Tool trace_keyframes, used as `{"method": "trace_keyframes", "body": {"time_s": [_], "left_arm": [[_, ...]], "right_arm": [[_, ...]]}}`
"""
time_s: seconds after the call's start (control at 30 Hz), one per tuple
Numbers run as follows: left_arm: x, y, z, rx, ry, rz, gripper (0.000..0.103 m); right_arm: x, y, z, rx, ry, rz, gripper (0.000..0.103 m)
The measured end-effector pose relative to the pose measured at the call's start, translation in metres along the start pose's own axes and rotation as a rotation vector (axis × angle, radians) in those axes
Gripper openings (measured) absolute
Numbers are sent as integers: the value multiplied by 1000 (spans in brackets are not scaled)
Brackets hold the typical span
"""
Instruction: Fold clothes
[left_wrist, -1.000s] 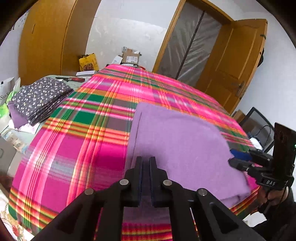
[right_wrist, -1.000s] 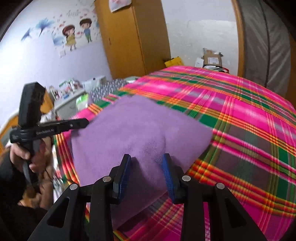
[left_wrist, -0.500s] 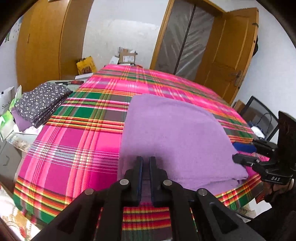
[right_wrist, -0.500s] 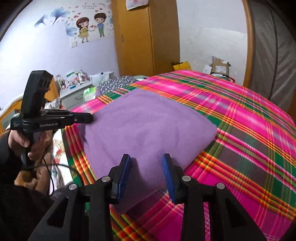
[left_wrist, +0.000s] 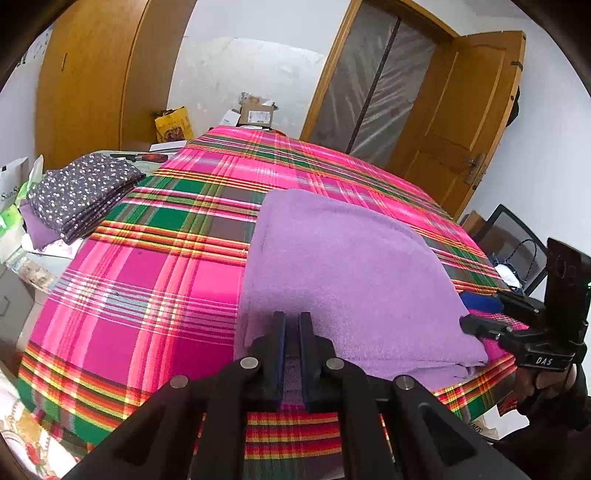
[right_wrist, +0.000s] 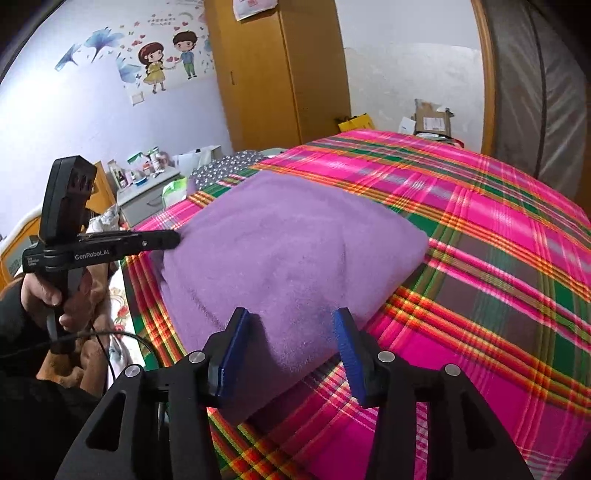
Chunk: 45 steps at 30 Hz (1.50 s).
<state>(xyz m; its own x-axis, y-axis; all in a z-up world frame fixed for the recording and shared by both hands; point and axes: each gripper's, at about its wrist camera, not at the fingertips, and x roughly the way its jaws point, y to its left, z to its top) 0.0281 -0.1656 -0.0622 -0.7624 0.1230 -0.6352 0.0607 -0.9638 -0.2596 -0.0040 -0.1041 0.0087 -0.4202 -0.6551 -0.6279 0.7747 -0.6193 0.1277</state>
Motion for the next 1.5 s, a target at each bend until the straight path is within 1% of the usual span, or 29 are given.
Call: {"method": "trace_keyframes", "body": {"time_s": [0.1, 0.17, 0.3, 0.37, 0.47, 0.6, 0.73, 0.77, 0.9, 1.03, 1.1, 1.2, 1.33, 1.4, 1.5], "left_arm": [[-2, -8, 15, 44, -32, -4, 6], [5, -7, 28, 48, -42, -4, 6], [24, -7, 52, 48, -25, -2, 6], [35, -5, 62, 54, -15, 5, 6], [49, 0, 67, 44, 16, 26, 6], [59, 10, 60, 20, 49, 12, 6], [61, 17, 56, 3, 56, 5, 7], [60, 18, 56, -2, 53, 8, 7], [49, 20, 55, -21, 34, 14, 7], [28, 22, 46, -35, 4, 8, 7], [20, 23, 40, -39, -4, 6, 7], [11, 21, 29, -42, 3, -7, 7], [12, 17, 14, -22, 33, -20, 7], [13, 15, 9, -19, 29, -15, 7], [5, 14, 8, -27, 22, -8, 7]], "right_arm": [[-8, -3, 11, 19, -48, -16, 48], [-6, -9, 21, 50, -57, -20, 44], [12, -23, 46, 103, -37, -24, 24], [22, -25, 58, 108, -26, -18, 23], [40, -24, 76, 103, -5, -9, 22], [66, -15, 94, 80, 30, -1, 21], [100, -16, 103, 84, 112, -14, 21], [103, -17, 103, 92, 118, -9, 20], [91, -19, 101, 102, 76, 19, 21], [53, -14, 84, 63, 22, 50, 21], [35, -10, 71, 40, 10, 53, 21], [15, -5, 51, 18, 22, 49, 21], [9, -4, 31, 9, 57, 64, 21], [13, -5, 25, 11, 77, 57, 21], [9, -4, 23, 17, 64, 49, 21]]}}
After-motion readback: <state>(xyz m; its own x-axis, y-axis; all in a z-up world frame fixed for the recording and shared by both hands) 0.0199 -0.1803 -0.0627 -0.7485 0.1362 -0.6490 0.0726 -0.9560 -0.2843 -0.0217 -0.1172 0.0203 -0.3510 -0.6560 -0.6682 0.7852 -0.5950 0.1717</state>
